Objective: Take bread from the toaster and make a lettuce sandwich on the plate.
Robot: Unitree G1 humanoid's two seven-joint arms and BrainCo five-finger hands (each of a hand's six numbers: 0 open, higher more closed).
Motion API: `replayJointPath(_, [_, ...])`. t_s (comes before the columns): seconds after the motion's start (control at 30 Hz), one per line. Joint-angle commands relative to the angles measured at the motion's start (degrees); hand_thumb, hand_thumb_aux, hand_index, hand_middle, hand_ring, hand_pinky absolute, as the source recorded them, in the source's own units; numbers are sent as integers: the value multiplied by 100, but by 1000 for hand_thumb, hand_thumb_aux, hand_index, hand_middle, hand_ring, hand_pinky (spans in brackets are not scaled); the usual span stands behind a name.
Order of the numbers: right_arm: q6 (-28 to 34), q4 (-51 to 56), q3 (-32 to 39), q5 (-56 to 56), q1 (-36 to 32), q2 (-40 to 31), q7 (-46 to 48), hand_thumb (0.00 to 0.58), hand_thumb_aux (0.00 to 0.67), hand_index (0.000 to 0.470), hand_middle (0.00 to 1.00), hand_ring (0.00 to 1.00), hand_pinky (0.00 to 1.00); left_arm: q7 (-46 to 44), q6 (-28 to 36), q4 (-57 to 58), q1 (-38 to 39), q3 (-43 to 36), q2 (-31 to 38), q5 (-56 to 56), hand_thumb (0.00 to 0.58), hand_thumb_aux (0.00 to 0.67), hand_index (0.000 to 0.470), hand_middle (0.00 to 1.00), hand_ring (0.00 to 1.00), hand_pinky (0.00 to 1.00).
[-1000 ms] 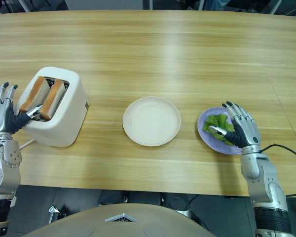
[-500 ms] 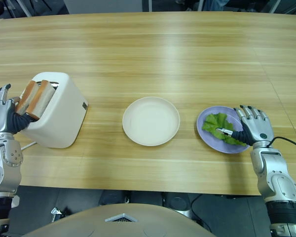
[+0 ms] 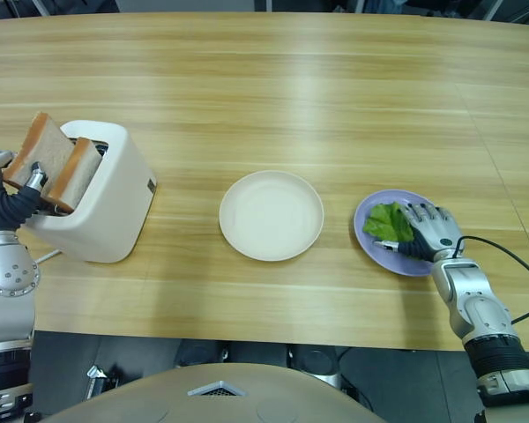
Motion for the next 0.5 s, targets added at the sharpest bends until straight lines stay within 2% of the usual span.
replayJointPath(0.03, [-11, 142, 264, -15, -107, -91, 229, 377, 273, 188, 0, 0, 0, -92, -216, -102, -178, 103, -21, -245, 580, 670, 460, 1000, 1000, 1000])
replayJointPath(0.1, [11, 175, 319, -10, -147, -107, 248, 494, 413, 283, 0, 0, 0, -138, -252, -154, -249, 164, -16, -340, 580, 670, 460, 1000, 1000, 1000])
replayJointPath(0.13, [23, 184, 332, -4, -159, -110, 238, 572, 591, 406, 0, 0, 0, -161, -260, -181, -296, 185, -5, -370, 580, 670, 460, 1000, 1000, 1000])
replayJointPath(0.17, [42, 192, 348, -4, -173, -116, 231, 580, 670, 460, 0, 0, 0, -185, -264, -204, -346, 196, 11, -375, 580, 670, 460, 1000, 1000, 1000])
replayJointPath(0.5, [43, 27, 198, 290, -275, -75, -140, 580, 670, 460, 0, 0, 0, -177, -281, -1001, -1057, 196, -48, -296, 580, 670, 460, 1000, 1000, 1000])
